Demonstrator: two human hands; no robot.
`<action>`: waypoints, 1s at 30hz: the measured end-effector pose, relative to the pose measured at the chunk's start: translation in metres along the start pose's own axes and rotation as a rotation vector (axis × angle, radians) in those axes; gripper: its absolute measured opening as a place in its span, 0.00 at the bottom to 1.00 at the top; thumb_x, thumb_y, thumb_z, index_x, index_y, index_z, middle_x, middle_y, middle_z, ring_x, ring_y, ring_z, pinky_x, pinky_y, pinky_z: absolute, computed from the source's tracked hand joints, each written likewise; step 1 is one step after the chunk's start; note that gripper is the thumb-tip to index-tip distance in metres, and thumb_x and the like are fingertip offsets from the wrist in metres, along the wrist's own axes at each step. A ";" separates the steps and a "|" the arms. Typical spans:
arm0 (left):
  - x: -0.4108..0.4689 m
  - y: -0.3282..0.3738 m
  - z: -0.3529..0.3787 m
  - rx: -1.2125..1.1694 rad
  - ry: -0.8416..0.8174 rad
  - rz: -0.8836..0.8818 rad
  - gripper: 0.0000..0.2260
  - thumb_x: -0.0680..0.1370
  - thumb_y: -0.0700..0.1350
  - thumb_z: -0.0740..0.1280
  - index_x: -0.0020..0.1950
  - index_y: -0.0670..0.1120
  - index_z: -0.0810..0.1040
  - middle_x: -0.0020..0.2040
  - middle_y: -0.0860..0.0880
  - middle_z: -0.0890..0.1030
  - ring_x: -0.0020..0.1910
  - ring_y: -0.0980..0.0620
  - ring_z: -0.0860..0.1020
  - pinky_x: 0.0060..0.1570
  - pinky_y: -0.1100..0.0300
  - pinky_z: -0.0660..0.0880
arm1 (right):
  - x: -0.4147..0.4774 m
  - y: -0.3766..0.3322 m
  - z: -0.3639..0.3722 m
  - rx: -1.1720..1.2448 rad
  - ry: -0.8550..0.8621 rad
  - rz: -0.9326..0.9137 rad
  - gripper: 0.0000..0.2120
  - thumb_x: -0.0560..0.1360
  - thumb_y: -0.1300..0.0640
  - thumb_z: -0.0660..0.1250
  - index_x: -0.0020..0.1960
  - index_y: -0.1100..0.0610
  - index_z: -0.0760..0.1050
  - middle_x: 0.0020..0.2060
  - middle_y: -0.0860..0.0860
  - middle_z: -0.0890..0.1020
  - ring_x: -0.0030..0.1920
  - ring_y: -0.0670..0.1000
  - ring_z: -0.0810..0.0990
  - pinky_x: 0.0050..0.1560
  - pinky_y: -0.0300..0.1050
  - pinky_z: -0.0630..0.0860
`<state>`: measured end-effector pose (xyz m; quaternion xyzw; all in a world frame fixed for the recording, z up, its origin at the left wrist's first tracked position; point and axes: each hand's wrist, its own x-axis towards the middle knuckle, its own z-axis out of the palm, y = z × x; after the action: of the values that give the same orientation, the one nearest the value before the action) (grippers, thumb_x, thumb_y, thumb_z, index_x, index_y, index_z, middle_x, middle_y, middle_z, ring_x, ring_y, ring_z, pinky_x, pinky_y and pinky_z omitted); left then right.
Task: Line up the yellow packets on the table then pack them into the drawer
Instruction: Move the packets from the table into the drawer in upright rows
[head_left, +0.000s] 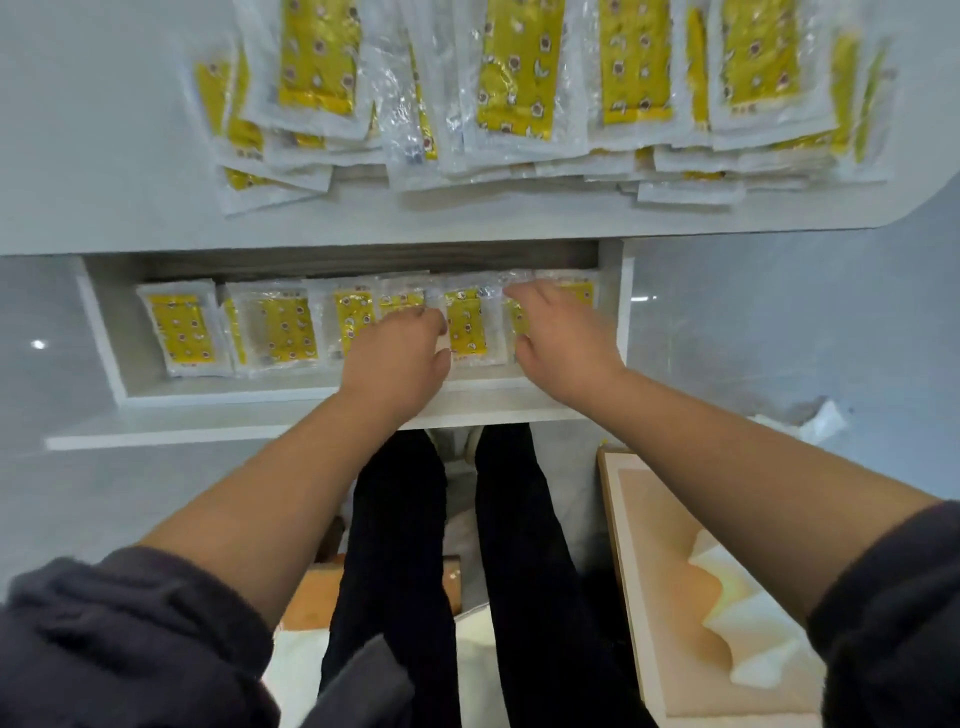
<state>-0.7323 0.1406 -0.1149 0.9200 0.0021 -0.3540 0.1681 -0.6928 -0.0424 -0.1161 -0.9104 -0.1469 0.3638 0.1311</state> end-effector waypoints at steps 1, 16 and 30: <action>-0.008 -0.001 -0.011 -0.061 0.036 -0.023 0.12 0.79 0.48 0.62 0.60 0.47 0.76 0.56 0.49 0.80 0.54 0.46 0.78 0.46 0.54 0.73 | -0.004 -0.013 -0.009 0.041 0.003 -0.007 0.24 0.76 0.60 0.61 0.72 0.53 0.65 0.69 0.52 0.71 0.66 0.55 0.71 0.59 0.52 0.74; 0.026 -0.095 -0.150 -0.508 0.364 -0.348 0.14 0.75 0.44 0.66 0.60 0.46 0.73 0.58 0.47 0.72 0.56 0.48 0.74 0.50 0.55 0.72 | 0.083 -0.166 -0.086 0.302 0.344 0.089 0.14 0.73 0.63 0.63 0.57 0.55 0.76 0.63 0.52 0.72 0.63 0.53 0.71 0.61 0.53 0.72; 0.073 -0.119 -0.182 -1.323 0.143 -0.758 0.13 0.70 0.54 0.68 0.46 0.49 0.70 0.53 0.46 0.81 0.47 0.48 0.78 0.48 0.53 0.76 | 0.103 -0.196 -0.074 -0.204 0.015 0.121 0.37 0.74 0.59 0.62 0.77 0.44 0.50 0.78 0.52 0.41 0.76 0.64 0.36 0.75 0.64 0.40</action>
<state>-0.5738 0.3012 -0.0737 0.5848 0.5399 -0.2521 0.5504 -0.6033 0.1658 -0.0609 -0.9289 -0.1271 0.3473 0.0165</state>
